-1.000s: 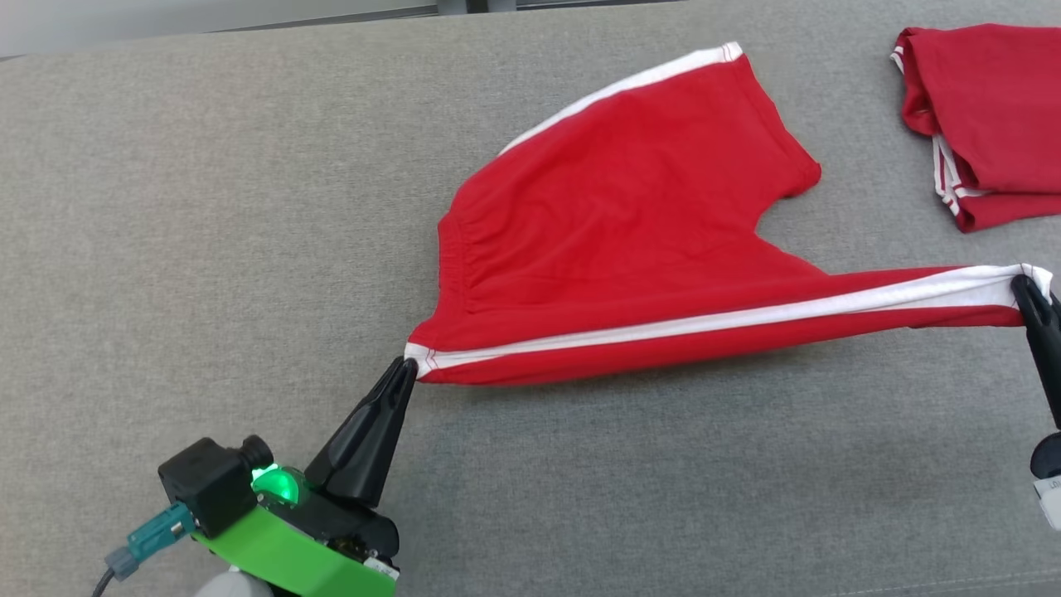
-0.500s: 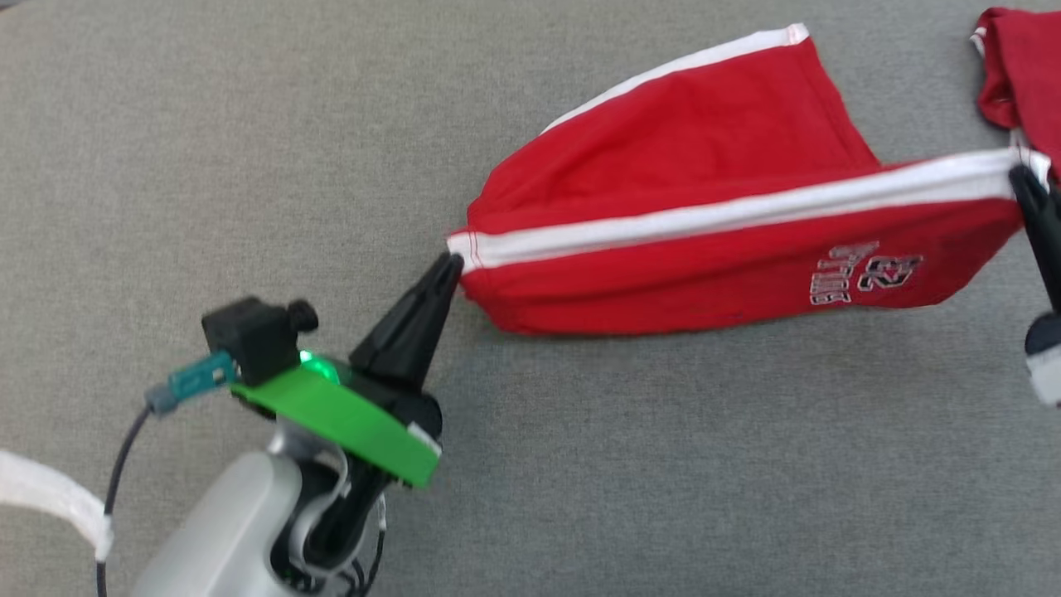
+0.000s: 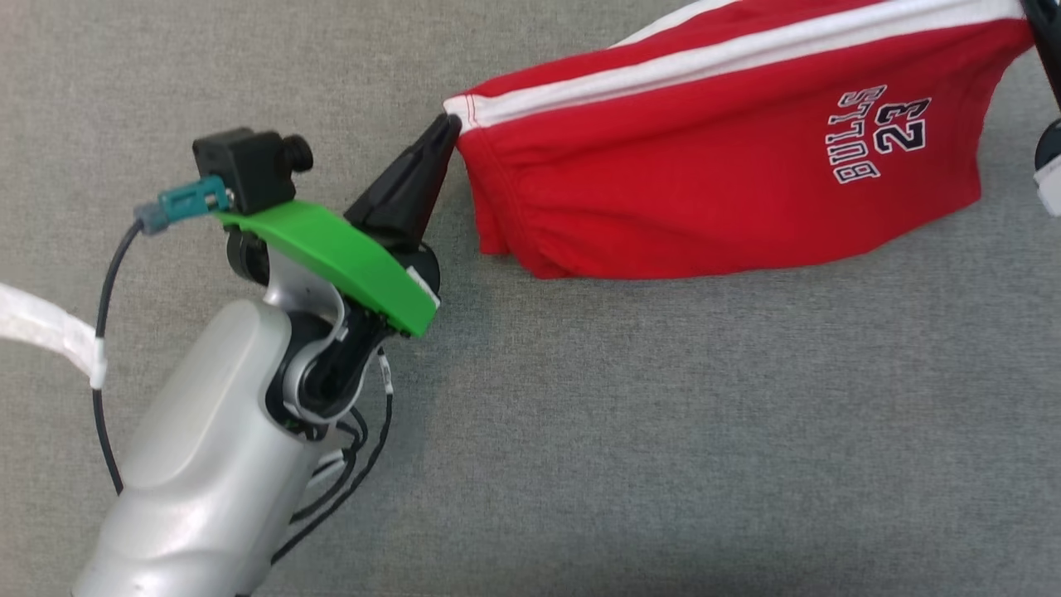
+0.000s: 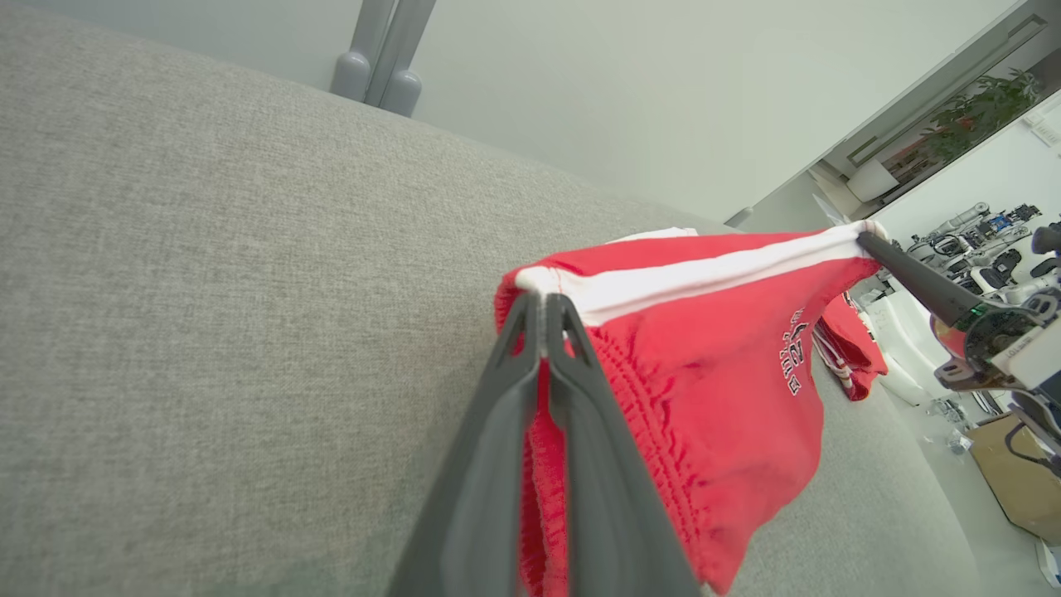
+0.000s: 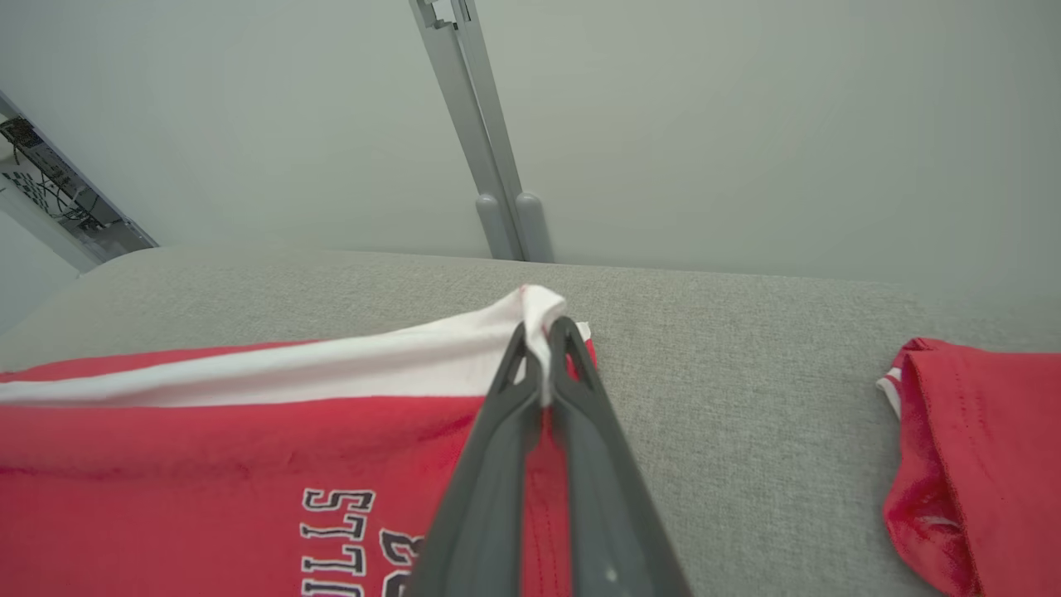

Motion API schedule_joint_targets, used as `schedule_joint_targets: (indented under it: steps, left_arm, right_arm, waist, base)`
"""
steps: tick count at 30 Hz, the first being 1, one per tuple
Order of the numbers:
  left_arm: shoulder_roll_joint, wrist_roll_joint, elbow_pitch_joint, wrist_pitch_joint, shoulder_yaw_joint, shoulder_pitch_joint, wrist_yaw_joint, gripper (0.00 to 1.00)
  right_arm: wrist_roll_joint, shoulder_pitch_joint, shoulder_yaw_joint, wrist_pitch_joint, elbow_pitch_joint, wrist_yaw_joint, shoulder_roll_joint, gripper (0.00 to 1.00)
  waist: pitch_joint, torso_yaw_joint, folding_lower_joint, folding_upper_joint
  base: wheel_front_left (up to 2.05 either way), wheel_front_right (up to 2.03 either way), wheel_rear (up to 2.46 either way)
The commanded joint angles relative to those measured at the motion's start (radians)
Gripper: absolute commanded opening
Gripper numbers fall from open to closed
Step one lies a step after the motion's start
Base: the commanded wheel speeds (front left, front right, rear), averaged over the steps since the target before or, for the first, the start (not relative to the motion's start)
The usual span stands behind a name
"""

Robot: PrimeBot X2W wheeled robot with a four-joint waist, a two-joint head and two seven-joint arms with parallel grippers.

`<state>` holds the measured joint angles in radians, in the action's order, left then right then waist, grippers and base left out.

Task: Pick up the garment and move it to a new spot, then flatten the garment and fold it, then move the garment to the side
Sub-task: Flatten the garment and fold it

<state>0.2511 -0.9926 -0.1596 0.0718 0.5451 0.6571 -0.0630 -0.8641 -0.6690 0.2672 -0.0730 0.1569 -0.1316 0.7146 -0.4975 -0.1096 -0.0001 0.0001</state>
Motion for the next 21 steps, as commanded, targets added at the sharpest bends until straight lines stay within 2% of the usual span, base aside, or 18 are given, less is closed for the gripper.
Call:
schedule_joint_targets:
  steps: [1, 7, 15, 16, 17, 19, 21]
  left_arm:
    - [-0.003, 0.0, -0.021, 0.003, -0.003, 0.039, -0.01, 0.0]
    - [-0.016, 0.022, -0.099, -0.011, -0.006, 0.13, -0.023, 0.0]
    - [-0.037, 0.031, -0.187, -0.009, 0.011, 0.184, -0.025, 0.0]
    - [-0.037, 0.037, -0.197, -0.012, 0.015, 0.187, -0.027, 0.07]
    - [-0.041, 0.04, -0.208, -0.016, 0.015, 0.188, -0.028, 0.48]
    - [-0.048, 0.038, -0.226, -0.027, 0.015, 0.186, -0.03, 1.0]
    - [-0.051, 0.042, -0.238, -0.046, 0.013, 0.176, -0.031, 1.0]
  right_arm:
    - [-0.011, -0.042, 0.017, -0.003, 0.023, 0.002, 0.008, 0.0]
    - [-0.016, -0.18, 0.1, -0.009, 0.102, 0.002, 0.018, 0.0]
    - [-0.043, -0.28, 0.197, 0.01, 0.205, 0.002, 0.004, 0.0]
    - [-0.053, -0.287, 0.206, 0.02, 0.216, 0.002, 0.0, 0.11]
    - [-0.067, -0.293, 0.211, 0.036, 0.226, 0.002, -0.004, 0.38]
    - [-0.09, -0.302, 0.221, 0.067, 0.24, 0.002, -0.011, 1.0]
    - [-0.104, -0.298, 0.238, 0.097, 0.244, 0.002, -0.011, 1.0]
  waist:
    - [-0.044, -0.02, 0.0001, -0.0001]
    - [-0.095, -0.026, 0.0001, -0.0001]
    - [-0.115, -0.033, 0.0001, -0.0001]
    - [-0.115, -0.034, 0.0001, -0.0001]
    - [-0.112, -0.035, 0.0001, -0.0001]
    - [-0.104, -0.034, 0.0001, -0.0001]
    - [-0.089, -0.031, 0.0001, -0.0001]
  base:
    - [0.0, 0.0, 0.0]
    - [0.0, 0.0, 0.0]
    - [0.0, 0.0, 0.0]
    - [0.0, 0.0, 0.0]
    - [0.0, 0.0, 0.0]
    - [0.0, 0.0, 0.0]
    - [0.0, 0.0, 0.0]
